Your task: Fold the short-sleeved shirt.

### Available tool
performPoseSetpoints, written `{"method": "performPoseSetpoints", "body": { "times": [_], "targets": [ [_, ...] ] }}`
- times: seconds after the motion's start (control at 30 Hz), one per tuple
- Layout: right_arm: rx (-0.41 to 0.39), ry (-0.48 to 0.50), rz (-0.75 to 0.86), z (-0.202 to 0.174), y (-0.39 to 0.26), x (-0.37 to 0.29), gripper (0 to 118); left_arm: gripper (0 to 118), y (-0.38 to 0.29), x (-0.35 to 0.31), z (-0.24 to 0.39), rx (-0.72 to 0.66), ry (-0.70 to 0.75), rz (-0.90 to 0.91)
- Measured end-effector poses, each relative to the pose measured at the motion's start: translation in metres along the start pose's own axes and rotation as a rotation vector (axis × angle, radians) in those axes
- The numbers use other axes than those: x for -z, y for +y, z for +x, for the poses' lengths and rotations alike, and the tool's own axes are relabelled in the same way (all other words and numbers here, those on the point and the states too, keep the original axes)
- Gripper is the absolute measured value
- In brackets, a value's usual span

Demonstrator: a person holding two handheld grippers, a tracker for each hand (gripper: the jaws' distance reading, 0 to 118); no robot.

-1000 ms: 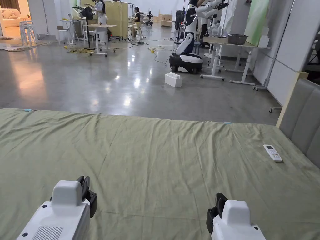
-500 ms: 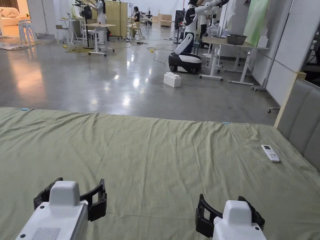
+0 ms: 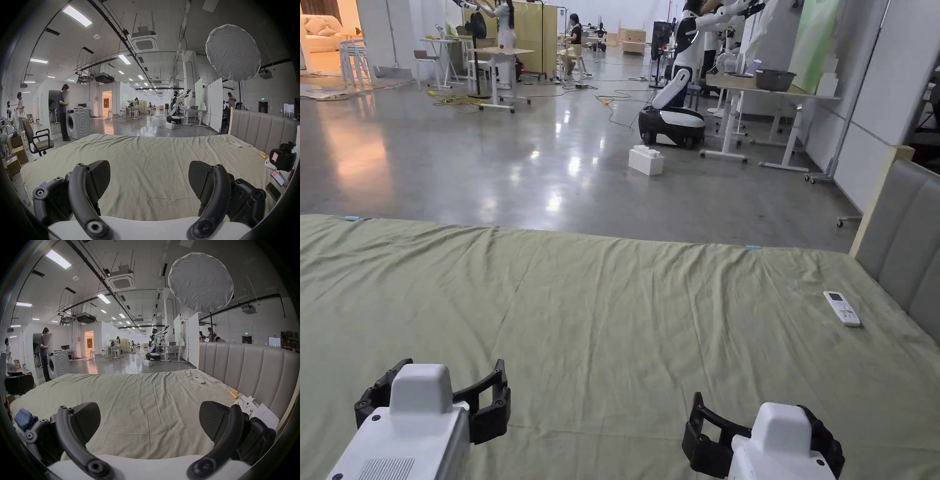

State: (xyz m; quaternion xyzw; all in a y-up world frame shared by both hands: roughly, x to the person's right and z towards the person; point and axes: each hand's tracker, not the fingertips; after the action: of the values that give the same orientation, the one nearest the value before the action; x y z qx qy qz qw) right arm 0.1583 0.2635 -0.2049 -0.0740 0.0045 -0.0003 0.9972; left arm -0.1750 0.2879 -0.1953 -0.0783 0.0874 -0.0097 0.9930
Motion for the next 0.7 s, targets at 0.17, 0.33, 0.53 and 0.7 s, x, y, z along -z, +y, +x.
{"method": "performPoseSetpoints", "body": {
  "times": [0.17, 0.33, 0.53, 0.7],
  "targets": [
    [0.053, 0.004, -0.008, 0.004, 0.014, -0.003, 118, 102, 0.005, 0.000, -0.009, -0.074, -0.006, -0.006],
    [0.047, 0.049, 0.004, 0.008, 0.017, 0.001, 118, 106, 0.010, 0.001, -0.013, -0.103, -0.021, -0.012],
    [0.072, 0.059, -0.069, -0.002, 0.028, 0.004, 118, 106, 0.014, 0.000, -0.018, -0.151, -0.056, -0.006],
    [0.151, 0.077, -0.104, -0.006, 0.034, 0.002, 118, 106, 0.014, 0.000, -0.018, -0.160, -0.083, -0.016]
  ]
}}
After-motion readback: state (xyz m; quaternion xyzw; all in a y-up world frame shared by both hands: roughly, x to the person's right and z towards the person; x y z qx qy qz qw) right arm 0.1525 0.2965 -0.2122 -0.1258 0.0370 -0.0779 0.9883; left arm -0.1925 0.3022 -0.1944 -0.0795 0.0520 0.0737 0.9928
